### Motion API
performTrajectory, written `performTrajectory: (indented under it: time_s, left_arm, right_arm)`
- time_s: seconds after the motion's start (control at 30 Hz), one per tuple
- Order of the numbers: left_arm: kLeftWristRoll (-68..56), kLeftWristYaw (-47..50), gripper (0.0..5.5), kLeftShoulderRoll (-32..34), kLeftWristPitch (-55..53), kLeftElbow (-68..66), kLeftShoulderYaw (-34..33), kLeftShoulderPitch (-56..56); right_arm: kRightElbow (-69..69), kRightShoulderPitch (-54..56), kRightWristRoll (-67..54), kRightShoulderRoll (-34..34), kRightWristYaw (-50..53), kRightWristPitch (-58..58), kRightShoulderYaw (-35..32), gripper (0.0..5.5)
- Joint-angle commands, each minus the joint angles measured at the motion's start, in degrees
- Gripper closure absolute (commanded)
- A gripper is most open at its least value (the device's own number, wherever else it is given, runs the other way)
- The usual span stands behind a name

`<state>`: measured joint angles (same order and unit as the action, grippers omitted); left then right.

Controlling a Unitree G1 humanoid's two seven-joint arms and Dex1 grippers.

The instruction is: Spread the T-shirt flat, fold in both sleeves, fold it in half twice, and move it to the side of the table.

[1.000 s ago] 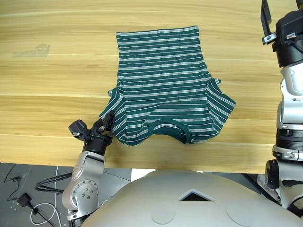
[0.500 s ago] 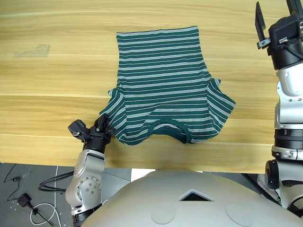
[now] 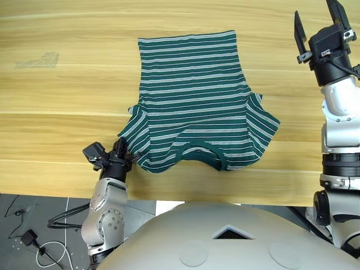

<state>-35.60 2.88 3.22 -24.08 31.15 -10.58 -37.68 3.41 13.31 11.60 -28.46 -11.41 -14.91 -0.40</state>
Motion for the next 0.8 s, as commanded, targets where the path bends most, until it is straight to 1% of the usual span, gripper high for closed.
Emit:
performTrajectory:
  time_s: [0.03,0.33,0.4,0.5,0.53,0.67,0.8]
  left_arm:
    - [5.2,-0.4,5.49,0.6,3.1,5.5,1.6,-0.4]
    - [12.2,-1.3,5.49,0.3,6.9,7.3,3.2,-0.9]
    - [14.4,-2.8,5.49,1.1,7.8,8.6,5.6,-1.1]
    - [19.6,-6.7,5.49,4.7,8.9,11.4,12.5,-2.4]
    - [20.8,-7.5,5.49,5.3,9.5,11.8,13.8,-2.5]
    - [22.5,-8.7,5.49,5.7,11.3,12.7,15.1,-1.8]
    - [24.1,-10.2,5.49,7.6,10.6,13.7,16.0,0.0]
  right_arm:
    - [0.8,-0.7,0.6,0.2,0.0,-0.4,0.1,2.93]
    - [0.9,-1.0,0.7,0.0,-0.2,-0.7,-0.2,2.93]
    - [1.1,-1.1,0.7,0.0,-0.2,-0.8,-0.2,2.93]
    - [1.3,-1.1,0.7,-0.1,-0.3,-0.9,-0.2,2.93]
    - [1.4,-1.1,0.7,-0.1,-0.3,-0.9,-0.2,2.93]
    - [1.8,-1.4,0.7,-0.2,-0.5,-1.0,-0.1,2.93]
    - [2.0,-1.8,0.8,-0.1,-0.4,-1.1,-0.1,2.93]
